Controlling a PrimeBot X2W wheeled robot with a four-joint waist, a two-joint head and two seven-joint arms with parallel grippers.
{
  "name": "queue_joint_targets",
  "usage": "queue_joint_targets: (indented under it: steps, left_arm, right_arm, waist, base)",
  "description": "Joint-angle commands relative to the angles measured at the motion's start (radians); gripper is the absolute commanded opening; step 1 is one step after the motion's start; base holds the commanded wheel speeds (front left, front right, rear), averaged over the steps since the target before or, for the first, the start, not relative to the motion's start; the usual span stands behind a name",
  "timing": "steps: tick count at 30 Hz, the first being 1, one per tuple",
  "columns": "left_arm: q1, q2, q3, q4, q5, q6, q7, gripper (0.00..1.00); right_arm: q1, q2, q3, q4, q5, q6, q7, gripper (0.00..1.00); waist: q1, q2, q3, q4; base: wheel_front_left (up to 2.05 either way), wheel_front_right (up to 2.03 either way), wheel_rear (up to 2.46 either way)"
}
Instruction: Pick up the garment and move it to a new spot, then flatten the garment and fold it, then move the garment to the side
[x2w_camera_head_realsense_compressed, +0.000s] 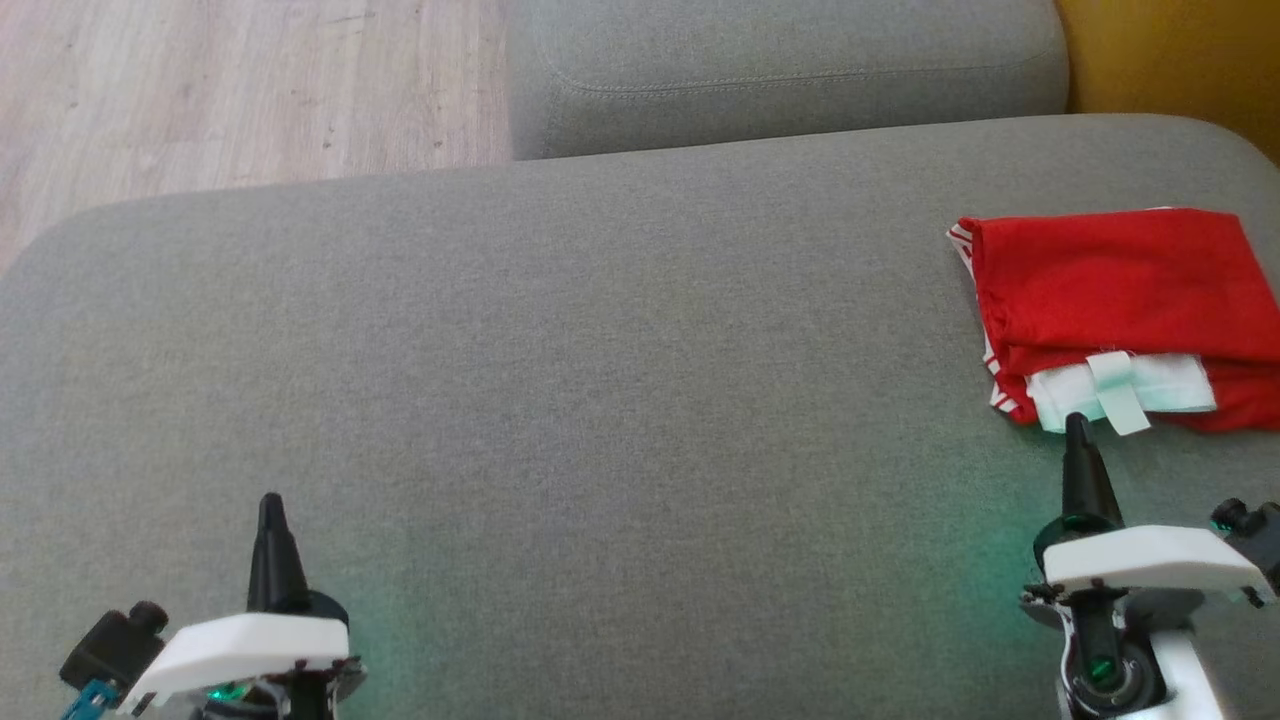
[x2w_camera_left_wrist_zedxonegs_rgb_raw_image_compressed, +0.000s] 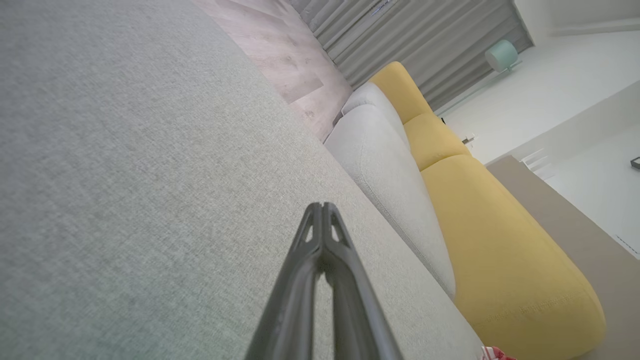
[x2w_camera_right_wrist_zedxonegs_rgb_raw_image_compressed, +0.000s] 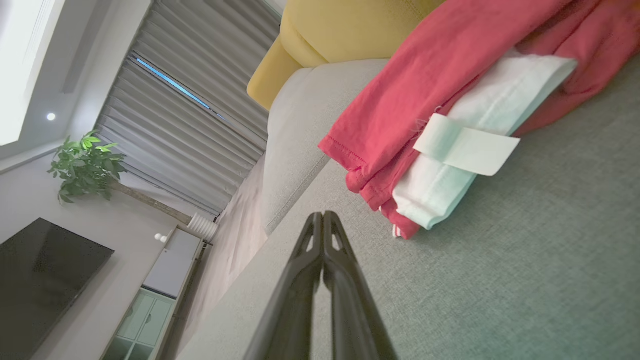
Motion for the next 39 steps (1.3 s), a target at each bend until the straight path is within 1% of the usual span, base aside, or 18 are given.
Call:
queue_joint_targets:
  steps: [1,39]
  left_arm:
    - [-0.051,0.005,0.026,-0.038,-0.025,-0.007,0.009,0.0]
    - [-0.064,0.007,0.078,-0.056,-0.392,-0.012,0.118,0.0]
  right_arm:
    - [-0.031,-0.004,0.005,-0.043,0.028,0.002,0.006,0.0]
    - [-0.022,-0.005,-0.045,-0.087,0.428,0.003,0.113,0.0]
  waist:
    - [0.0,-0.0001,0.0,0.0]
    - [-0.0001,-0.0001,-0.013,0.004]
  base:
    - [0.0,0.0,0.0]
    - [0.0,0.0,0.0]
